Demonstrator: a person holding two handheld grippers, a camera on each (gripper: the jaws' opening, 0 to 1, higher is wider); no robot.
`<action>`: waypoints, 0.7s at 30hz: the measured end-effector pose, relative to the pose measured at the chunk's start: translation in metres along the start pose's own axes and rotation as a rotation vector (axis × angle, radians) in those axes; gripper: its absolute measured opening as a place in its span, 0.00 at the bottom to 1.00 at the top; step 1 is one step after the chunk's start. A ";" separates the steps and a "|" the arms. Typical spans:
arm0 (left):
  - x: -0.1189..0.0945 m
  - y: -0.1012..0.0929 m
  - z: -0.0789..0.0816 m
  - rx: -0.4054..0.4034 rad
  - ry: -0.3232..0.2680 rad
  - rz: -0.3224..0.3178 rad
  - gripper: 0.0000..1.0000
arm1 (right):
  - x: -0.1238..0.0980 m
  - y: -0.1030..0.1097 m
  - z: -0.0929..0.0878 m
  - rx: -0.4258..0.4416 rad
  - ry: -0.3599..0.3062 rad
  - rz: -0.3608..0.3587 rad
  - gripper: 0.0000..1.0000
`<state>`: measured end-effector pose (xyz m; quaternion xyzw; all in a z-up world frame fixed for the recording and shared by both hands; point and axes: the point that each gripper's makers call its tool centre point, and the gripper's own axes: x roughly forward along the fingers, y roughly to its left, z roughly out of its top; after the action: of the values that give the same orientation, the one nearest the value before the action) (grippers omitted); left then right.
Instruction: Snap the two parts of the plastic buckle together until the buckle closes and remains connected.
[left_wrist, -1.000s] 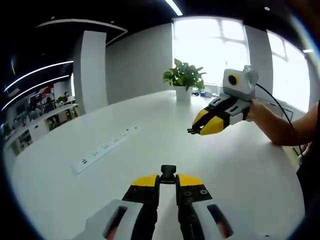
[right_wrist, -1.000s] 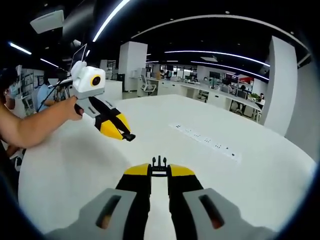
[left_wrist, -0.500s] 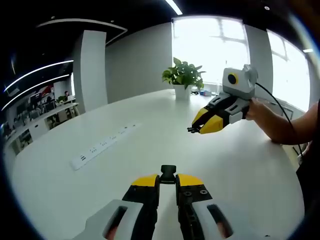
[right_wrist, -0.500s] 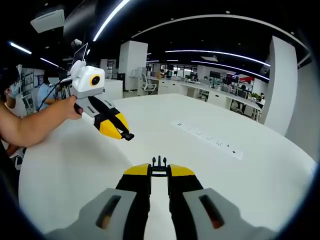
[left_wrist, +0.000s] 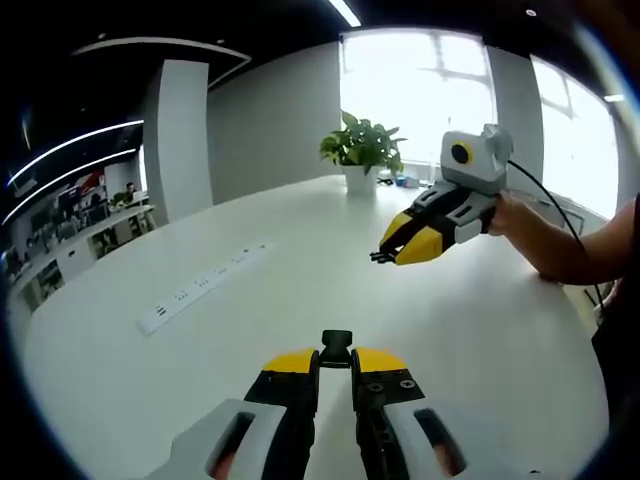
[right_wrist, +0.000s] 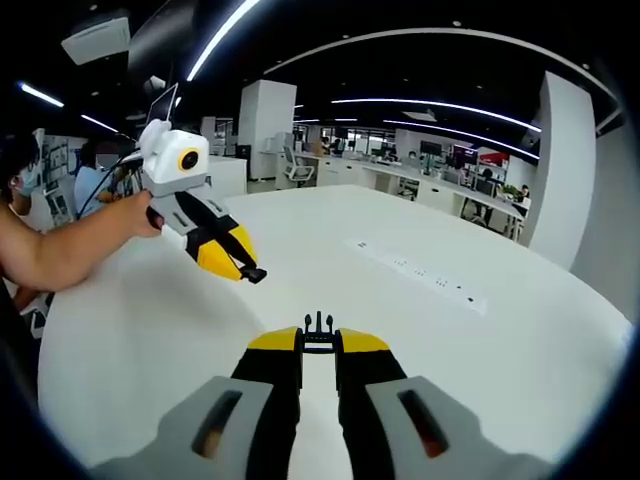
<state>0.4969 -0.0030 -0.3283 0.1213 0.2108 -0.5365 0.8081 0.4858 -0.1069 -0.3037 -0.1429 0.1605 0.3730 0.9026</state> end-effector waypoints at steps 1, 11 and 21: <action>0.000 -0.001 0.000 0.000 0.001 -0.001 0.11 | 0.000 0.000 0.000 -0.003 0.001 -0.001 0.11; -0.002 -0.008 -0.004 -0.003 0.001 -0.001 0.11 | -0.004 0.007 -0.004 0.005 0.002 0.004 0.11; -0.008 -0.015 -0.011 -0.002 0.008 0.009 0.11 | -0.008 0.015 -0.005 0.002 -0.004 0.007 0.11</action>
<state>0.4781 0.0023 -0.3334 0.1236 0.2139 -0.5322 0.8098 0.4685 -0.1032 -0.3067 -0.1408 0.1597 0.3761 0.9018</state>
